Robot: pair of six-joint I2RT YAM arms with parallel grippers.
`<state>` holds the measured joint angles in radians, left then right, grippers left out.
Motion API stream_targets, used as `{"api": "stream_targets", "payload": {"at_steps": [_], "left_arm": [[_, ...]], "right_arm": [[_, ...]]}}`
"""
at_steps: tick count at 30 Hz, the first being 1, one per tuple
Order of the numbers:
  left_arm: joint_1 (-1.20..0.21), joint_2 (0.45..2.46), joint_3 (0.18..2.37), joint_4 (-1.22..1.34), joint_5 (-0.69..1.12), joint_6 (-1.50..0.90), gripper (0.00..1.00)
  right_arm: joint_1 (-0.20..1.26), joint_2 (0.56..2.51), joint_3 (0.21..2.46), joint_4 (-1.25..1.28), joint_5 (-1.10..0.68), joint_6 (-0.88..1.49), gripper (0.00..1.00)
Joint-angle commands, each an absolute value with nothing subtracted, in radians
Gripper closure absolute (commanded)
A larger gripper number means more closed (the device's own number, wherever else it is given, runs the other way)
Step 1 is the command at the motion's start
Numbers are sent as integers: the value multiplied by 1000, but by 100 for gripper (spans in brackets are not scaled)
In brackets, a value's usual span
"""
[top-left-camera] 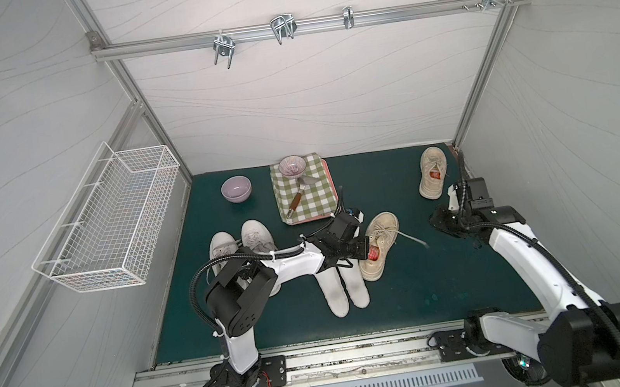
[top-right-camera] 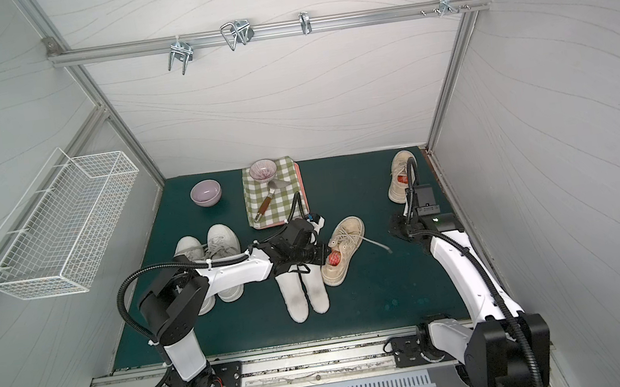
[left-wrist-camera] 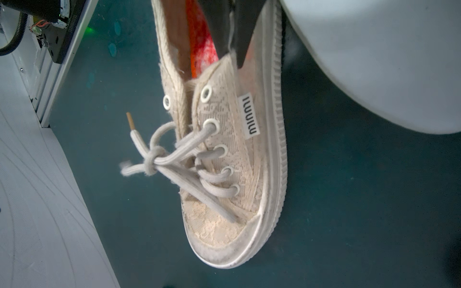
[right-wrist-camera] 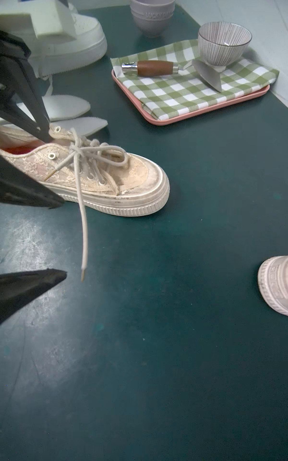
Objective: Remove the insole from the shoe
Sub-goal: Untie the shoelace on the shoe.
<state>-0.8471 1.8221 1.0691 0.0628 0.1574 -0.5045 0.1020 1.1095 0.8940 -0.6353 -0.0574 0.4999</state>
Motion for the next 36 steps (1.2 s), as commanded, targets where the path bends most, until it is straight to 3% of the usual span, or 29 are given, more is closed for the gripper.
{"api": "stream_targets", "payload": {"at_steps": [1,8,17,33,36], "left_arm": [[-859,1801,1116,81,162,-497,100],[-859,1801,1125,77,167,-494,100],[-861,1810,1133,68,172,-488,100],[-861,1805,1131,68,178,-483,100],[-862,1806,1133,69,179,-484,100]], "right_arm": [[150,1075,897,-629,-32,481,50],[313,1107,842,-540,-122,436,47],[359,1298,816,-414,-257,418,57],[399,1405,845,-398,-175,443,71],[406,1401,848,-392,-183,443,77]]}}
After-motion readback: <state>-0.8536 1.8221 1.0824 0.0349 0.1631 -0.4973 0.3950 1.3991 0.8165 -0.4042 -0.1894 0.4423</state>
